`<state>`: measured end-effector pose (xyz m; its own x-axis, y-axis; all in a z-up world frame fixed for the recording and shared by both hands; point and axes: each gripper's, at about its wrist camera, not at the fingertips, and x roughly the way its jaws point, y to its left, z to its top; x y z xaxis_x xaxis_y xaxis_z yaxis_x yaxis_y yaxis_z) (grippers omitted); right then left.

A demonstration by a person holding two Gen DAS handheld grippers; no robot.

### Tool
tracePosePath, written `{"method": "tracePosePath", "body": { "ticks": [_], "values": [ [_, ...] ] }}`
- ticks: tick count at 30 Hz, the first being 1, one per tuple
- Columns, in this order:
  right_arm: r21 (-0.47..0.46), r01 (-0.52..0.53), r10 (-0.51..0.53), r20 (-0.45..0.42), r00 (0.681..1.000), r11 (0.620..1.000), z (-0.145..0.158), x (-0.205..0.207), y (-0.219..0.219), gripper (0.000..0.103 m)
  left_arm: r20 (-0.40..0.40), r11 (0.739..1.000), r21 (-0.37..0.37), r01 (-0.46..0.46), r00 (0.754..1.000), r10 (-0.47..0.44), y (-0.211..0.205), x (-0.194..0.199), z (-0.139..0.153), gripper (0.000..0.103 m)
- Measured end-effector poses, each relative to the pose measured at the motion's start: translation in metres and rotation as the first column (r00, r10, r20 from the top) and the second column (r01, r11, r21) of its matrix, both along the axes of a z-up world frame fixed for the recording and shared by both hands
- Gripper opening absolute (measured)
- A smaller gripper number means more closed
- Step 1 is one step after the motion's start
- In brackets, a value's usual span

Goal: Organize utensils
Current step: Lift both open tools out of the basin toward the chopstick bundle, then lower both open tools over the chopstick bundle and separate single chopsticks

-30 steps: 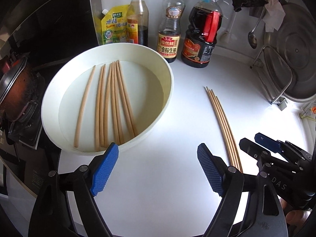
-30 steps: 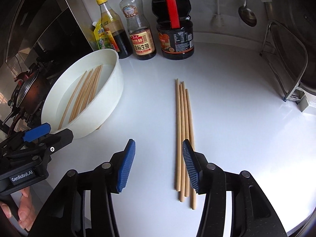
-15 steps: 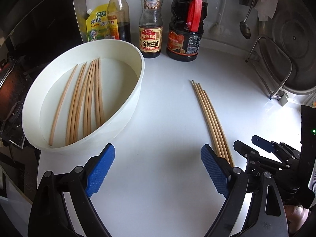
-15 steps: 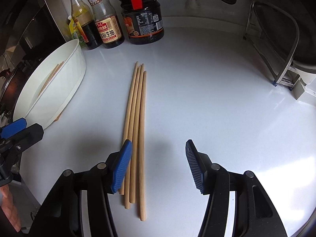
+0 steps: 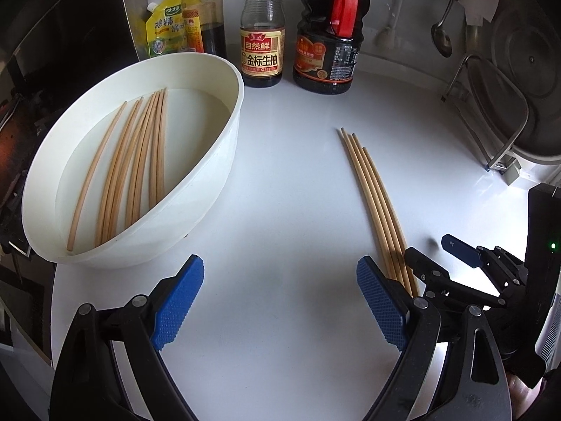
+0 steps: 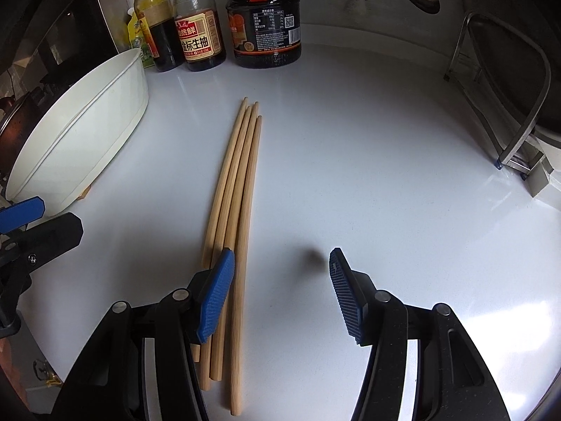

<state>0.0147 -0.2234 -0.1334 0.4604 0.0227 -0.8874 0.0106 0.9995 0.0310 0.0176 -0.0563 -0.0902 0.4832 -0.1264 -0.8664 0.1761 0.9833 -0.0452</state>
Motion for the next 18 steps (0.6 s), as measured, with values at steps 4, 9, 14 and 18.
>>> {"method": "tracePosePath", "body": {
  "ticks": [4,9,14,18],
  "values": [
    [-0.01,-0.016,0.016,-0.007,1.0,1.0,-0.003,0.002,0.001,0.054,0.001,1.0,0.001,0.004,1.0,-0.004,-0.004,0.002,-0.001,0.087],
    [-0.034,-0.032,0.032,0.001,0.999,0.999,-0.006,0.002,0.001,0.054,-0.004,1.0,-0.003,0.007,1.0,-0.007,-0.011,0.007,-0.005,0.087],
    [-0.042,-0.034,0.035,0.013,0.999,0.999,-0.006,0.004,-0.007,0.054,-0.01,1.0,-0.007,0.018,1.0,-0.018,-0.022,0.011,-0.01,0.087],
    [-0.042,-0.031,0.032,0.022,0.999,0.999,-0.006,0.005,-0.018,0.054,-0.016,0.999,-0.001,0.032,0.999,-0.032,-0.034,0.014,-0.015,0.087]
  ]
}}
